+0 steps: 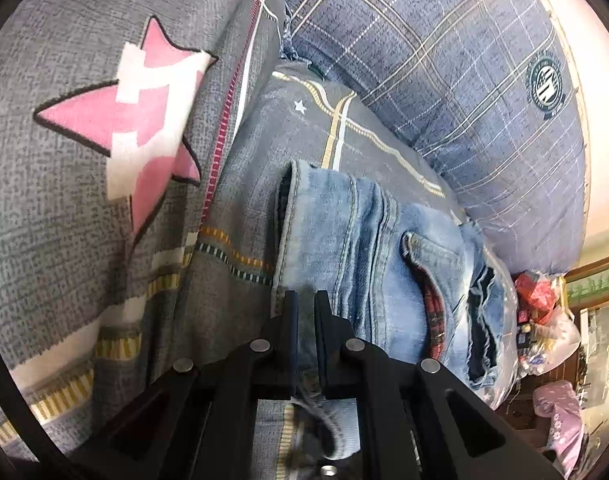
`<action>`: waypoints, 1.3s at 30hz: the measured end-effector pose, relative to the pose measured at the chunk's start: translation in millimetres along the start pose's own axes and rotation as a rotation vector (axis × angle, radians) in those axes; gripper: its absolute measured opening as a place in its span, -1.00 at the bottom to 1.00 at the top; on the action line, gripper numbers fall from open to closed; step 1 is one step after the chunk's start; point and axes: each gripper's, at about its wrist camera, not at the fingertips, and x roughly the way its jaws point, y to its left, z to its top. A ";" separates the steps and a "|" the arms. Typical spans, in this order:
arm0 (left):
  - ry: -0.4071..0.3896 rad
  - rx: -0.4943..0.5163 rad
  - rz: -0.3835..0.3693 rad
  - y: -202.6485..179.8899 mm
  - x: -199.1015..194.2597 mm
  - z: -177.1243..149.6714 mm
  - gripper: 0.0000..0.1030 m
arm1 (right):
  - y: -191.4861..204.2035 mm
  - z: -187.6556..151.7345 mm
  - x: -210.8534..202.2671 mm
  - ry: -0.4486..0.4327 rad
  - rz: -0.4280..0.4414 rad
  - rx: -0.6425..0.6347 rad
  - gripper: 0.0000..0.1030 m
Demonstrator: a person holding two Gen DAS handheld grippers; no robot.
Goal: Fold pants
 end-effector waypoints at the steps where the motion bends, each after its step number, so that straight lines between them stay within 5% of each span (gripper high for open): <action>1: -0.011 -0.014 -0.021 1.6 -2.1 0.9 -0.86 | -4.1 2.8 -3.0 -0.001 0.012 0.016 -0.34; 6: -0.049 -0.070 -0.129 6.4 -10.9 4.2 -0.77 | -26.7 15.1 -17.1 -0.030 0.046 0.108 -0.44; 9: -0.072 -0.092 -0.191 6.0 -18.0 5.0 -0.39 | -33.5 19.1 -24.5 -0.045 0.049 0.123 -0.45; 11: -0.117 -0.093 -0.125 3.5 -27.1 4.7 0.41 | -34.3 19.9 -28.5 -0.051 0.046 0.125 -0.45; 14: -0.134 -0.093 -0.164 2.6 -33.6 4.7 0.54 | -32.8 20.0 -39.0 -0.058 0.039 0.132 -0.47; 18: -0.100 -0.084 -0.161 0.8 -22.5 5.6 0.54 | -37.1 23.7 -43.9 -0.068 0.045 0.154 -0.47; 23: -0.023 -0.187 -0.229 12.0 2.5 5.7 0.54 | -44.1 24.8 -53.3 -0.086 0.051 0.190 -0.47; 30: -0.020 -0.256 -0.297 11.8 20.0 16.1 0.47 | -45.2 21.8 -57.0 -0.094 0.067 0.209 -0.47; 33: -0.007 -0.259 -0.282 9.0 30.0 18.3 -0.39 | -50.7 19.0 -52.5 -0.096 0.073 0.217 -0.47; 39: -0.038 -0.169 -0.243 -8.1 27.0 18.7 -0.74 | -58.7 15.7 -54.0 -0.100 0.084 0.244 -0.48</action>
